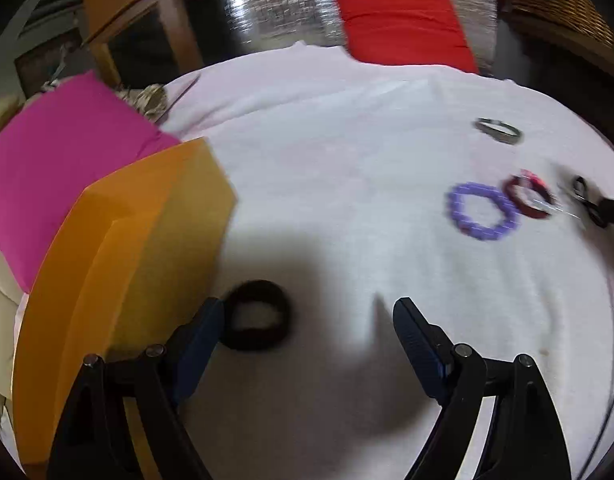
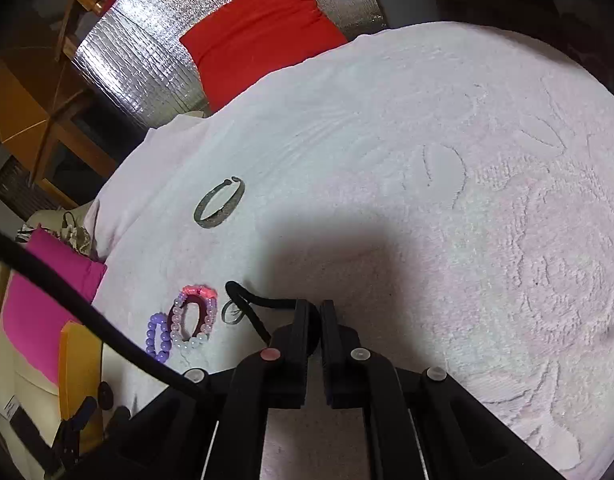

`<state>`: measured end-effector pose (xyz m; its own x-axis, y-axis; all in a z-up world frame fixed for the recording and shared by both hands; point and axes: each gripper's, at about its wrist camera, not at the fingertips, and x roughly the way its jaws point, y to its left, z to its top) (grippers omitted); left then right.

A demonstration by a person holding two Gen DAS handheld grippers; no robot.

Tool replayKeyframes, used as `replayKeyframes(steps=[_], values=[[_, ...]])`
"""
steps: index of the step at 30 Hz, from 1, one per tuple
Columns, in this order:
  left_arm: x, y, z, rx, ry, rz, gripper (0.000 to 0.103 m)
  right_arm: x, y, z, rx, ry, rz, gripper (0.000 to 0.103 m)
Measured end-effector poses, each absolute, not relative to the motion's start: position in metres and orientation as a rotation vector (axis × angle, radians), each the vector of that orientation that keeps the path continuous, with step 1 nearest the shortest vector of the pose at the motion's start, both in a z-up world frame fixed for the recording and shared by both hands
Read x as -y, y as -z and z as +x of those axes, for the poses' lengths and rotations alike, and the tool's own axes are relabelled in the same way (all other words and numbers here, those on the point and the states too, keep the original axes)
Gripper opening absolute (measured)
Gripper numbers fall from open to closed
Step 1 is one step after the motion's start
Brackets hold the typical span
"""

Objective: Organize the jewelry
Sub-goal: 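Grasp the black cord hair tie with the right tool while the left tool grasps the black elastic tie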

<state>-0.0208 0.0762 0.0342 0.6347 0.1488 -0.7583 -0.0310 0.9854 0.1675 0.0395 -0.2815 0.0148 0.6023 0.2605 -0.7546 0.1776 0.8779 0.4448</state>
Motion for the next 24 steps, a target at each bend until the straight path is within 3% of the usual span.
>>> replayKeyframes(steps=[16, 24], values=[[-0.121, -0.032, -0.017, -0.885, 0.256, 0.024, 0.087, 0.279, -0.014, 0.043, -0.940, -0.057, 0.537, 0.006], [-0.138, -0.026, -0.003, -0.890, 0.184, -0.076, 0.059, 0.282, -0.016, 0.043, -0.938, -0.075, 0.557, 0.006]])
